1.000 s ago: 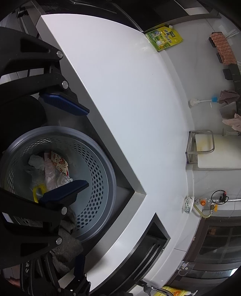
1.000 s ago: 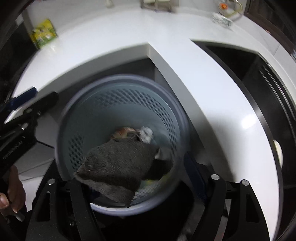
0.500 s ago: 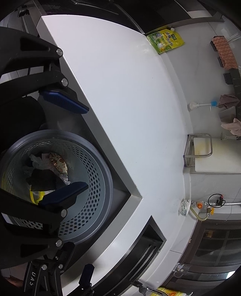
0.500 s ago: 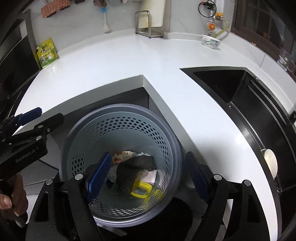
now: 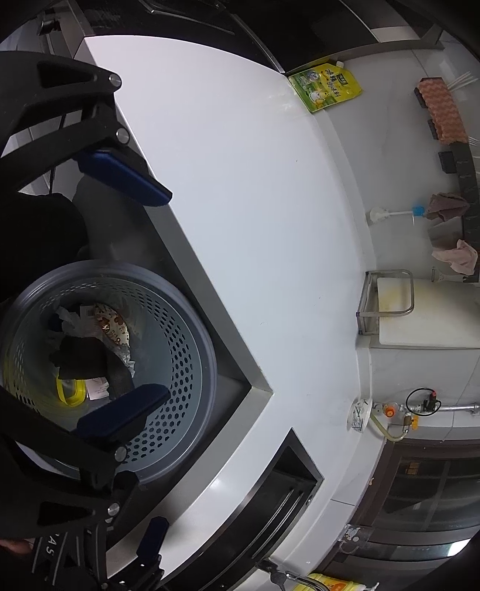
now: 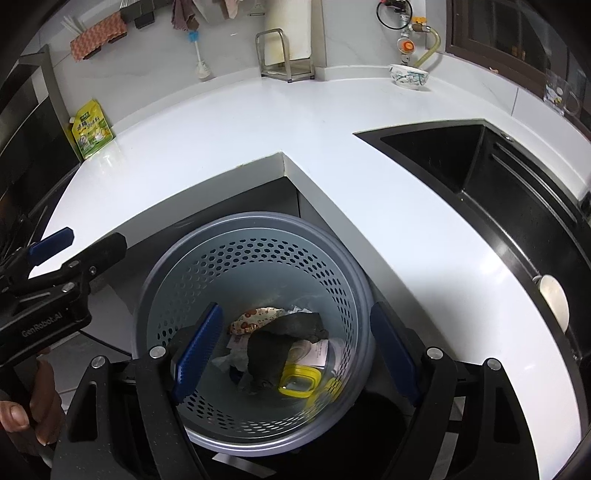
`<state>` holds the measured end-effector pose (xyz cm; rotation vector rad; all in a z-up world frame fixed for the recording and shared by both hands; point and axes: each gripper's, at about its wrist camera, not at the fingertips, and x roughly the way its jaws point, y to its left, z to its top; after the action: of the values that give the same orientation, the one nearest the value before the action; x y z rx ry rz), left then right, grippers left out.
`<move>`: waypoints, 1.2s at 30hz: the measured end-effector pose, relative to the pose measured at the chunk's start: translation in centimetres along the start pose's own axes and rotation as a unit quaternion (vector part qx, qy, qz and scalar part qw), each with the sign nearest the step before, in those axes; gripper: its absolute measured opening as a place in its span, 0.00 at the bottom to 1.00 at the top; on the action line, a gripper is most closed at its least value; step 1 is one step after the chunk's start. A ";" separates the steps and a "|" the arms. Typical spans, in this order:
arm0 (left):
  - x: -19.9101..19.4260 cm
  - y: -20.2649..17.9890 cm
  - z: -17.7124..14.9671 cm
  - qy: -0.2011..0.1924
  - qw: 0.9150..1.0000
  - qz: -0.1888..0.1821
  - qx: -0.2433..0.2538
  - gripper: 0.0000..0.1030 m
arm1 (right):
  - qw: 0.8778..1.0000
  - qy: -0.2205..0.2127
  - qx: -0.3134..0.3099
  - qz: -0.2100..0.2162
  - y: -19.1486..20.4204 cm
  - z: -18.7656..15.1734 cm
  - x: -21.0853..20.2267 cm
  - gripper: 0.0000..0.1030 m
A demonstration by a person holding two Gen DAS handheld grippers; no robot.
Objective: Collect trash
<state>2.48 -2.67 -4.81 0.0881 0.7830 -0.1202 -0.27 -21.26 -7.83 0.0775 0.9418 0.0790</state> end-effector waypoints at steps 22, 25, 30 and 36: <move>0.1 0.4 -0.1 0.017 1.000 0.012 -0.015 0.94 | 0.999 -0.012 0.032 -0.017 -0.3 -0.6 -0.3 0.76; 0.1 0.4 -0.1 0.017 1.000 0.012 -0.015 0.94 | 0.999 -0.012 0.032 -0.017 -0.2 -0.6 -0.3 0.76; 0.1 0.3 0.0 0.016 1.000 0.017 -0.014 0.94 | 0.999 -0.010 0.034 -0.016 -0.3 -0.7 -0.2 0.76; 0.1 0.2 0.0 0.015 1.000 0.020 -0.011 0.94 | 0.999 -0.009 0.031 -0.016 -0.2 -0.7 -0.1 0.76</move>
<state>2.58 -2.43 -4.83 0.0842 0.8118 -0.0723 -0.87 -21.44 -8.14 0.1206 0.9274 0.0197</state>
